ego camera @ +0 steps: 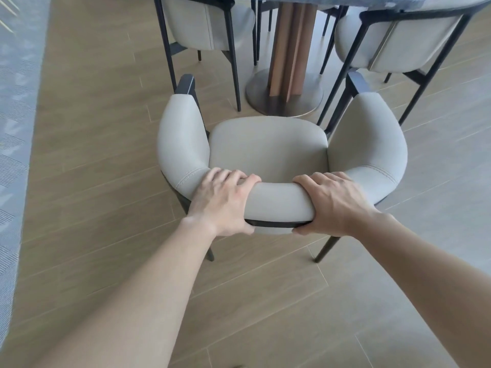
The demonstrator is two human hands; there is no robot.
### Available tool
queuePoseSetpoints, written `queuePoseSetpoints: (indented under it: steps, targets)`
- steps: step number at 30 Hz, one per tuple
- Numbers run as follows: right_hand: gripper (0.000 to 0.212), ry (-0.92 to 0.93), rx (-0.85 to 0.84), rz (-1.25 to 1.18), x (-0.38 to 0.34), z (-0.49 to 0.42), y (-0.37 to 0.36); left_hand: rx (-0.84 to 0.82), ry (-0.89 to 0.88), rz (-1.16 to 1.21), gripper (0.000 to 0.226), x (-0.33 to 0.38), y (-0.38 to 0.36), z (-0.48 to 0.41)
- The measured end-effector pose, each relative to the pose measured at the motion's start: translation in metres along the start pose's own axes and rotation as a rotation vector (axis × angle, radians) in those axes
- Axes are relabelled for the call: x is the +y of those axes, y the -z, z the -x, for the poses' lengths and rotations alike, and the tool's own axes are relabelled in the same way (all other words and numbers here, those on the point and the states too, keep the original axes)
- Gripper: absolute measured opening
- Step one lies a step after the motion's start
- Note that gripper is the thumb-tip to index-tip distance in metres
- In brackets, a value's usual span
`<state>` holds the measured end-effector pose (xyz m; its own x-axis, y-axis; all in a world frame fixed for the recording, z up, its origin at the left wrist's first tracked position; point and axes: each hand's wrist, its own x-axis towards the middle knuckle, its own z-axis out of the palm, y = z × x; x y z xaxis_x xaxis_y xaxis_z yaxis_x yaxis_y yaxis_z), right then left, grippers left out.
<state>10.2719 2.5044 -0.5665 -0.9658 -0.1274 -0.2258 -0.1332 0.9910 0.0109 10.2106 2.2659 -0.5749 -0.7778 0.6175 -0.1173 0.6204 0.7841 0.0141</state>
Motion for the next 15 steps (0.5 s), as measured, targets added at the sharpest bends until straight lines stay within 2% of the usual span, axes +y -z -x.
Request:
queuePoseSetpoints:
  steps: [4, 15]
  targets:
    - [0.097, 0.013, 0.053, 0.064, 0.005, -0.002, -0.003, 0.014, -0.049, -0.036, 0.087, -0.005, -0.004, -0.006]
    - [0.094, -0.053, 0.031, 0.067, 0.003, -0.067, 0.012, 0.0, -0.142, -0.064, 0.085, -0.064, 0.006, -0.069]
